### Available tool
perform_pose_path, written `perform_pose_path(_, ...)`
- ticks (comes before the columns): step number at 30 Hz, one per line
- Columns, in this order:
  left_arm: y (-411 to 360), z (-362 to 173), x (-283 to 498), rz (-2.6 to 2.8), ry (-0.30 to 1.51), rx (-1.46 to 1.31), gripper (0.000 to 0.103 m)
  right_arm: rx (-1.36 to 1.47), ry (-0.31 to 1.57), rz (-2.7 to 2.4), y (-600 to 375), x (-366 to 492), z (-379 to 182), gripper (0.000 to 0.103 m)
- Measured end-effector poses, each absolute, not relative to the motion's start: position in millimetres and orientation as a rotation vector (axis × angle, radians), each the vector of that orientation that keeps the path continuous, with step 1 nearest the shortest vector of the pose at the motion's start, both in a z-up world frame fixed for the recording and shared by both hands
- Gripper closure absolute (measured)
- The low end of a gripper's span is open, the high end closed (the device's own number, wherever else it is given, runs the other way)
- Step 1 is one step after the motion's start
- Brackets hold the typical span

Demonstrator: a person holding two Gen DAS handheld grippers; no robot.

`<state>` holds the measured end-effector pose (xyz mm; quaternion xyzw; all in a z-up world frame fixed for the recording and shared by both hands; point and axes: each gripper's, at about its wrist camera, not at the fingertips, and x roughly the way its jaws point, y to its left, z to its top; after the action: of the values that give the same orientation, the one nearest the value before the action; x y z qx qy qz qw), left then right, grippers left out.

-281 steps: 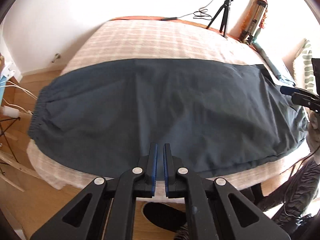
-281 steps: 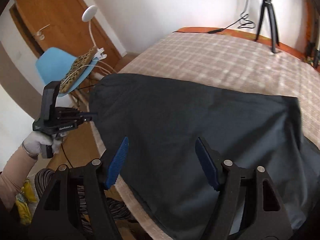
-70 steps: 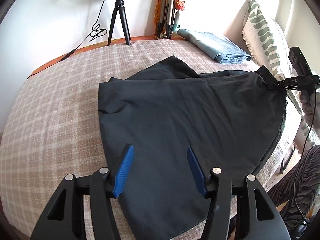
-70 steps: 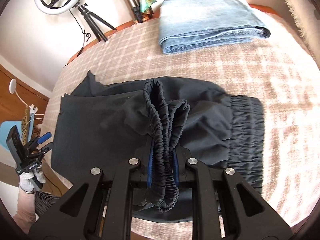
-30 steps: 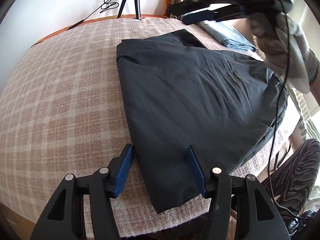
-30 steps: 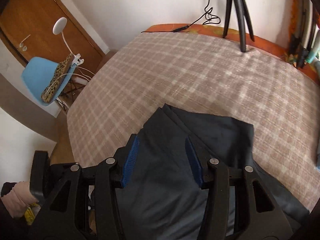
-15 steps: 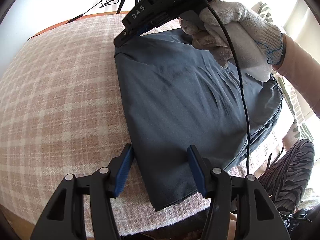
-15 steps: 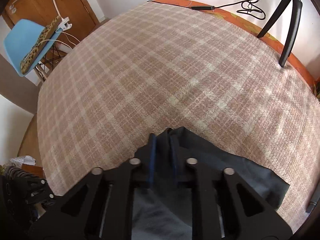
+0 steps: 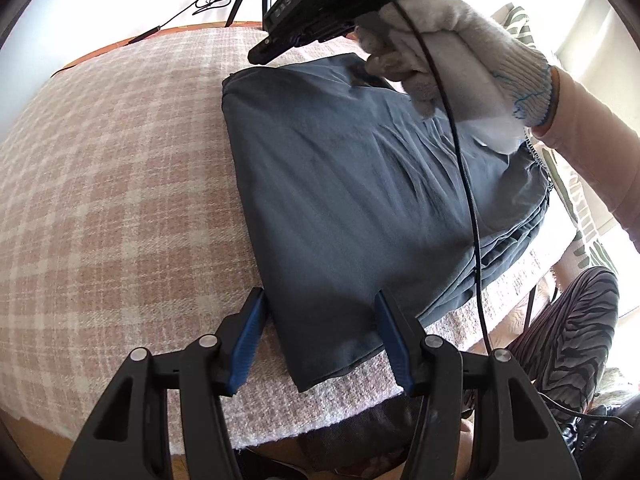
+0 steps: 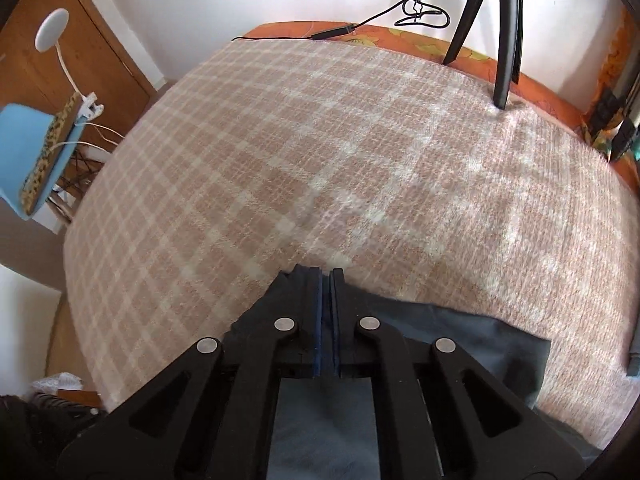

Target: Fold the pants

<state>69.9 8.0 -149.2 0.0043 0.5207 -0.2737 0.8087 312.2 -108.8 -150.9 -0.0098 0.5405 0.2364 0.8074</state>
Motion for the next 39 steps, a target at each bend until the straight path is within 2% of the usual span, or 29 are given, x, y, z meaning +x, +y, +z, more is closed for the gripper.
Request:
perform_pose_path(1,9,-149,71,-0.586,1.117,0.001,0.05,-0.011,1.154,0.52,-110,304,-143,0.09)
perform_pose_path(2,10,-148,71,-0.589,1.117,-0.01,0.05,-0.004,1.147,0.535,-111,293,-135,0.069)
perform_pose_path(3,11,-147,71,-0.59,1.118,-0.023,0.05,0.004,1.138,0.551,-112,283,-128,0.04)
perform_pose_path(4,12,-145,71,-0.592,1.117,-0.038,0.05,0.013,1.125,0.568,-113,272,-120,0.029)
perform_pose_path(5,15,-144,72,-0.594,1.115,-0.048,0.05,0.019,1.114,0.586,-114,262,-113,0.022)
perform_pose_path(13,29,-149,86,-0.573,1.148,-0.235,0.05,0.009,1.201,0.552,-98,237,-122,0.022)
perform_pose_path(19,29,-152,86,-0.564,1.151,-0.249,0.05,-0.008,1.266,0.513,-70,246,-148,0.022)
perform_pose_path(22,21,-153,86,-0.557,1.147,-0.237,0.051,-0.054,1.286,0.469,-54,247,-159,0.028)
perform_pose_path(24,19,-154,86,-0.546,1.145,-0.228,0.061,-0.055,1.318,0.445,-48,251,-169,0.038)
perform_pose_path(26,19,-155,88,-0.539,1.143,-0.244,0.065,-0.064,1.34,0.429,-44,254,-176,0.041)
perform_pose_path(28,20,-157,88,-0.54,1.146,-0.265,0.077,-0.086,1.353,0.41,-40,255,-181,0.045)
perform_pose_path(31,27,-158,88,-0.543,1.141,-0.283,0.088,-0.122,1.369,0.395,-34,254,-186,0.049)
perform_pose_path(37,18,-148,80,-0.574,1.106,-0.249,0.089,-0.236,1.389,0.36,-17,252,-191,0.05)
perform_pose_path(39,10,-143,78,-0.58,1.092,-0.214,0.089,-0.299,1.388,0.341,-11,250,-193,0.062)
